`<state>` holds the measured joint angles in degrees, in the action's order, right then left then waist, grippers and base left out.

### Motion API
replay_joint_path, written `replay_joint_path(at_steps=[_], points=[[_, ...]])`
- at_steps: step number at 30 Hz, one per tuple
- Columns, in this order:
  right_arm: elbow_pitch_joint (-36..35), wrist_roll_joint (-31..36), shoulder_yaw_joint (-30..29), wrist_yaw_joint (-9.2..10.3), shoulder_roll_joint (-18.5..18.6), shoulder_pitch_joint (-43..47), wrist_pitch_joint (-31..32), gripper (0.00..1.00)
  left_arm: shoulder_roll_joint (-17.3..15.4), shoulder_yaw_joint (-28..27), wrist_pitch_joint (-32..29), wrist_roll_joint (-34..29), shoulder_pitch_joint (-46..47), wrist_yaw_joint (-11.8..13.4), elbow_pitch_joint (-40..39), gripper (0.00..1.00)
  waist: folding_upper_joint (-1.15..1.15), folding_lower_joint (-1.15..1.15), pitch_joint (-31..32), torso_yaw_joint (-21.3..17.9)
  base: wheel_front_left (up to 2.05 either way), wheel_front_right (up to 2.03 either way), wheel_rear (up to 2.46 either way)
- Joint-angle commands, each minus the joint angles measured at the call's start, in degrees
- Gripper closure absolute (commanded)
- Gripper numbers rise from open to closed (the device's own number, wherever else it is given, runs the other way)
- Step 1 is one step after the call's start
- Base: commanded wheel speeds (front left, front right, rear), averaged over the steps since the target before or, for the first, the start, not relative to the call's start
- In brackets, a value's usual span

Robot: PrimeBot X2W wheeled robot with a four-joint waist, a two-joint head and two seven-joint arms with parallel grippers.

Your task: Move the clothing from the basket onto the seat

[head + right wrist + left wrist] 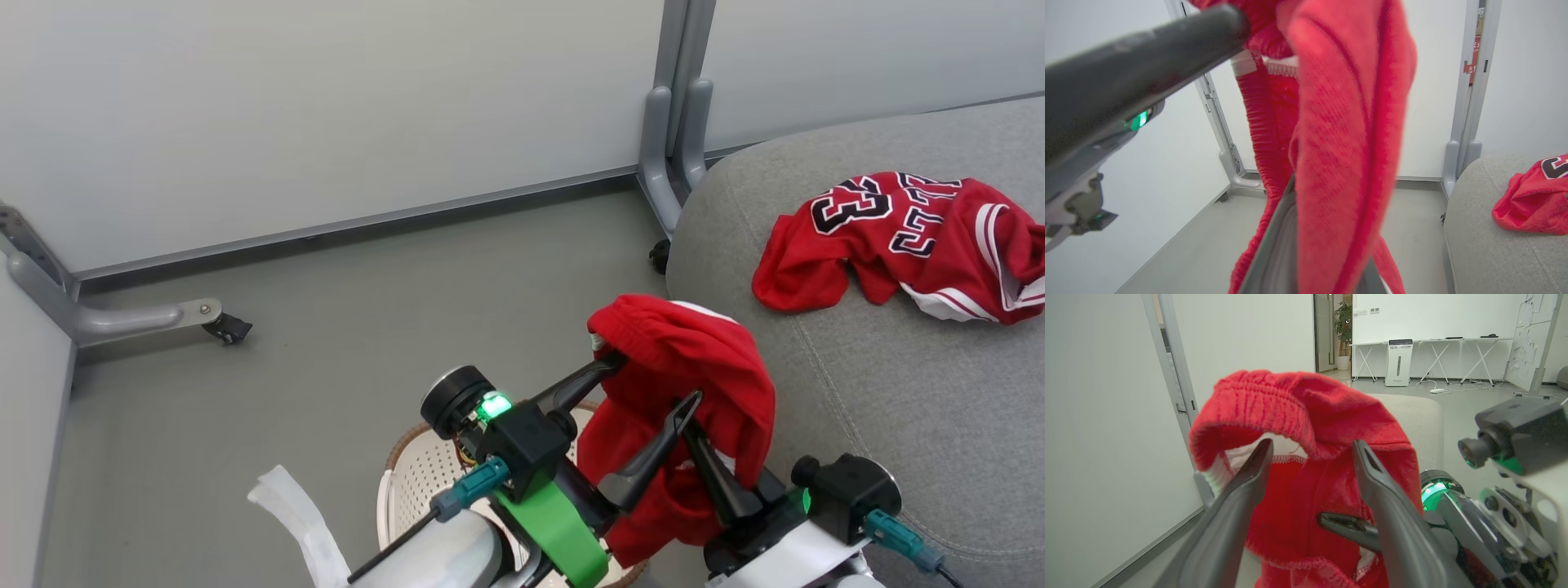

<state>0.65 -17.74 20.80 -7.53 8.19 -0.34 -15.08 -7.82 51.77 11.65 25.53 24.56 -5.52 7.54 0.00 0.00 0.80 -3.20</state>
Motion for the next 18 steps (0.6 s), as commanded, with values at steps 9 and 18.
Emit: replay_joint_path(at_steps=[9, 18], points=[[-4.07, -1.97, -4.09, 0.07, -1.33, -1.6, -0.13, 1.0, -2.35, -0.04, 0.53, 1.6, -3.26, 0.45, 1.11, 0.0, 0.0, 0.0, -1.41, -2.66, 0.0, 0.0, 0.0], [-7.15, -2.41, -7.46, 0.07, -0.73, -1.27, -0.13, 1.0, -6.54, -1.5, 1.75, 1.43, -6.24, 2.22, 0.74, 0.0, 0.0, 0.0, -4.45, -8.28, 0.0, 0.0, 0.0]])
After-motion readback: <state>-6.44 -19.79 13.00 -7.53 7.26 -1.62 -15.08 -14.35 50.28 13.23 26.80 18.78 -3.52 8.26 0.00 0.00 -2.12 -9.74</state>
